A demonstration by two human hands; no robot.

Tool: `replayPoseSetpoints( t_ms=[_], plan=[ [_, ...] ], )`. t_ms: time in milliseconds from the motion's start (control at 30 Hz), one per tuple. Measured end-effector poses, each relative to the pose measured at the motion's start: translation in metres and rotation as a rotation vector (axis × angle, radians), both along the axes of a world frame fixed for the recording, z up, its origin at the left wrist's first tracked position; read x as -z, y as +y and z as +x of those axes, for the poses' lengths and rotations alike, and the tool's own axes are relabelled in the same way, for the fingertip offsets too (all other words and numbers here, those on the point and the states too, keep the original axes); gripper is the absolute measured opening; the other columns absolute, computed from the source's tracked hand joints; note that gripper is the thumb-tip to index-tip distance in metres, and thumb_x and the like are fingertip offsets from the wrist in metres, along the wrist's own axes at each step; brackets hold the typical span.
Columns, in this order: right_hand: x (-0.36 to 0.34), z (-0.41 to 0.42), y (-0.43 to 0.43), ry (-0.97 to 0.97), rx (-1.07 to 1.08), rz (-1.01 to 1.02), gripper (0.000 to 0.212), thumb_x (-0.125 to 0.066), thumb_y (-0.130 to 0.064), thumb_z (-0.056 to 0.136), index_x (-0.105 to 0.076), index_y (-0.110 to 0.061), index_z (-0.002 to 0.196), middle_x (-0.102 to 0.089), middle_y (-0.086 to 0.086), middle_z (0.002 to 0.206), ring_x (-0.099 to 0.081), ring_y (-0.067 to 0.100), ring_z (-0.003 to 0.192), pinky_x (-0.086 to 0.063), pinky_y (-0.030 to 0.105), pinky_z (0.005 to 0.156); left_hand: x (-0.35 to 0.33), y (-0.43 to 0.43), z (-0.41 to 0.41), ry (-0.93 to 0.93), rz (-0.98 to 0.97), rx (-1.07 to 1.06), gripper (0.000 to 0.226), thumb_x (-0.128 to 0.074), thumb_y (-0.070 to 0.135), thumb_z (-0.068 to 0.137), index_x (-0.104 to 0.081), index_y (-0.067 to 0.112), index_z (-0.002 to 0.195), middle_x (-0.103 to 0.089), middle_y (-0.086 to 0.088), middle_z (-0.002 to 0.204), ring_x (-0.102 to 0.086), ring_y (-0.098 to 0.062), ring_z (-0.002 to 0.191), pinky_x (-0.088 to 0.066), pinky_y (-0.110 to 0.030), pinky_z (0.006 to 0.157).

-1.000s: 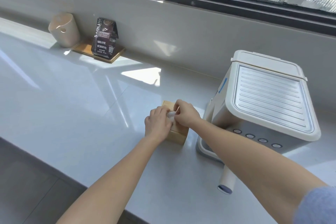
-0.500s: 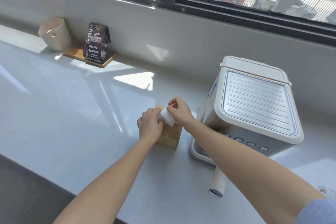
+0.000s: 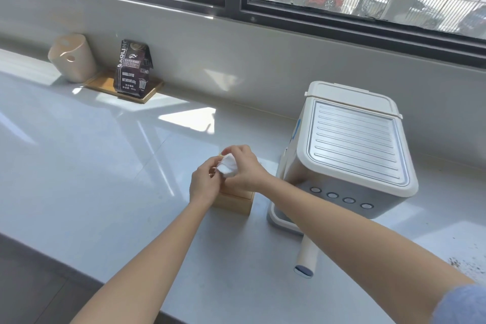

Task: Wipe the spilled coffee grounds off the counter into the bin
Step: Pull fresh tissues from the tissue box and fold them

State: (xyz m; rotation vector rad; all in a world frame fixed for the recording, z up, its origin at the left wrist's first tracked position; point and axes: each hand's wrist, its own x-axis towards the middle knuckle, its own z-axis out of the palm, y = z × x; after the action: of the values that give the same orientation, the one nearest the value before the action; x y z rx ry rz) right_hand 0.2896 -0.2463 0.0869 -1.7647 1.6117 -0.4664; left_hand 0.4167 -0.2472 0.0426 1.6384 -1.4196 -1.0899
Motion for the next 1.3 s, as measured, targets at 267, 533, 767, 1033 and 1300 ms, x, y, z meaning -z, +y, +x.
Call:
replayPoseSetpoints(
  t_ms=[267,533,767,1033,1300],
  plan=[
    [-0.020,-0.002,-0.001,-0.148,0.249,-0.220,0.025,-0.048,-0.022,0.091,-0.072,-0.022,0.099,-0.066,0.004,0.105,-0.056,0.023,0.104,-0.048,0.040,0.085,-0.027,-0.005,0.009,0.053,-0.085,0.033,0.028,-0.049,0.009,0.093,-0.070,0.010,0.112,-0.071,-0.004,0.109,-0.062,-0.022,0.103,-0.048,-0.032,0.092],
    [-0.036,-0.005,-0.001,-0.406,0.348,-0.182,0.026,-0.043,-0.022,0.096,-0.059,-0.014,0.077,-0.056,0.000,0.072,-0.049,0.018,0.069,-0.037,0.030,0.063,-0.039,0.006,0.022,0.163,-0.053,0.044,0.011,-0.055,0.018,0.094,-0.063,0.023,0.100,-0.067,-0.001,0.104,-0.062,-0.018,0.089,-0.052,-0.033,0.080],
    [-0.036,-0.005,0.004,-0.533,0.392,-0.223,0.030,-0.041,-0.022,0.098,-0.061,-0.002,0.088,-0.055,0.007,0.079,-0.047,0.016,0.073,-0.036,0.030,0.065,-0.034,0.014,0.032,0.163,0.039,0.054,0.027,-0.046,0.004,0.093,-0.060,0.024,0.105,-0.066,0.003,0.109,-0.060,-0.017,0.099,-0.044,-0.021,0.075],
    [-0.071,0.002,-0.004,-0.778,0.460,-0.197,0.026,-0.044,-0.016,0.094,-0.067,-0.024,0.085,-0.058,-0.004,0.081,-0.050,0.012,0.078,-0.041,0.026,0.071,-0.044,0.020,0.034,0.270,0.135,0.047,0.021,-0.050,0.025,0.095,-0.057,0.020,0.114,-0.060,0.002,0.118,-0.057,-0.015,0.114,-0.041,-0.030,0.091],
    [-0.065,0.006,-0.005,-0.842,0.425,0.050,0.028,-0.040,-0.024,0.096,-0.064,-0.022,0.082,-0.064,0.000,0.083,-0.061,0.018,0.074,-0.049,0.024,0.060,-0.078,0.010,0.034,0.346,0.011,0.134,0.029,-0.068,0.021,0.088,-0.065,0.007,0.114,-0.073,-0.002,0.102,-0.068,-0.018,0.096,-0.053,-0.018,0.071]
  ],
)
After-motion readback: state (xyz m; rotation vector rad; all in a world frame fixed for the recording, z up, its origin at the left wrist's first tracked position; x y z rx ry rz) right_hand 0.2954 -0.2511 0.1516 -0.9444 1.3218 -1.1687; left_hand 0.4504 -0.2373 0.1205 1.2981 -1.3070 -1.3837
